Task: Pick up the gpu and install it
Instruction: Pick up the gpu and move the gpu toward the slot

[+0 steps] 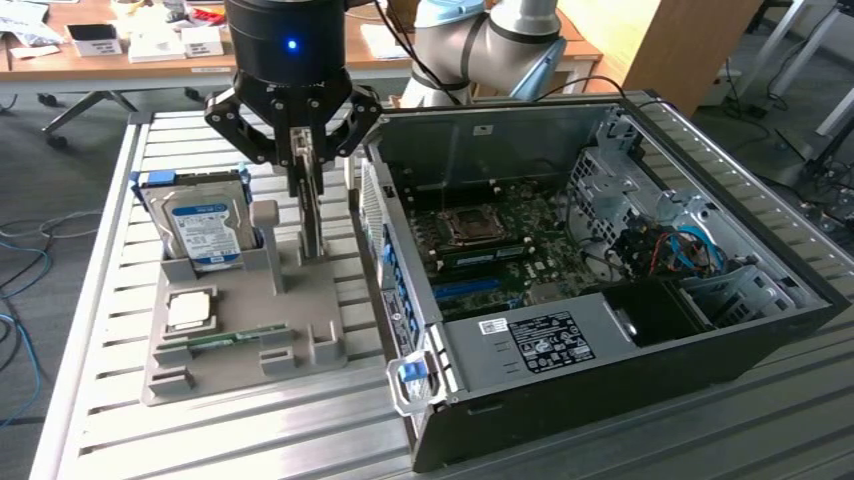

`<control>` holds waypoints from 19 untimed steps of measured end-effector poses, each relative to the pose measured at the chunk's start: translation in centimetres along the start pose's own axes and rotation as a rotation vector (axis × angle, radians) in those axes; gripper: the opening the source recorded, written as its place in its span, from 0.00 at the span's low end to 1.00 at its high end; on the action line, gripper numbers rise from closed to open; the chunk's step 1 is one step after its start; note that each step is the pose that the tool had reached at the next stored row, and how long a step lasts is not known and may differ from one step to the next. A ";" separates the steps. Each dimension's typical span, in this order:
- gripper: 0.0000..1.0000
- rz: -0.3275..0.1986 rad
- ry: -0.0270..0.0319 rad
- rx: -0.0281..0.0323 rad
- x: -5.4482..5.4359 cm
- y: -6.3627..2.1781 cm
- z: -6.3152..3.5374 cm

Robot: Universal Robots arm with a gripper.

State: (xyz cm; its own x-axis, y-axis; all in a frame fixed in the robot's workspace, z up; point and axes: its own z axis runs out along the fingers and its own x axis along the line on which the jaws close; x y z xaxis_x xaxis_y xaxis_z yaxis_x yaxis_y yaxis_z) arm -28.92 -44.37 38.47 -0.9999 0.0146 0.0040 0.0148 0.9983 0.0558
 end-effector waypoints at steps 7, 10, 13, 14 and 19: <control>0.27 0.000 0.0001 0.0002 0.0 0.02 -0.33; 0.27 0.000 0.0000 0.0001 0.0 0.05 -0.83; 0.27 0.000 0.0000 0.0000 0.0 0.07 -1.28; 0.27 0.000 0.0000 0.0000 0.0 0.08 -1.41; 0.27 0.000 0.0000 0.0000 0.0 0.11 -2.00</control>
State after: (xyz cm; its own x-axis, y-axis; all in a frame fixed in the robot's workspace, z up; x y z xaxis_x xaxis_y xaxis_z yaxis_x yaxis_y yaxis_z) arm -28.92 -44.37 40.47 -0.9999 0.0145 0.0040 0.0147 0.9983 0.0558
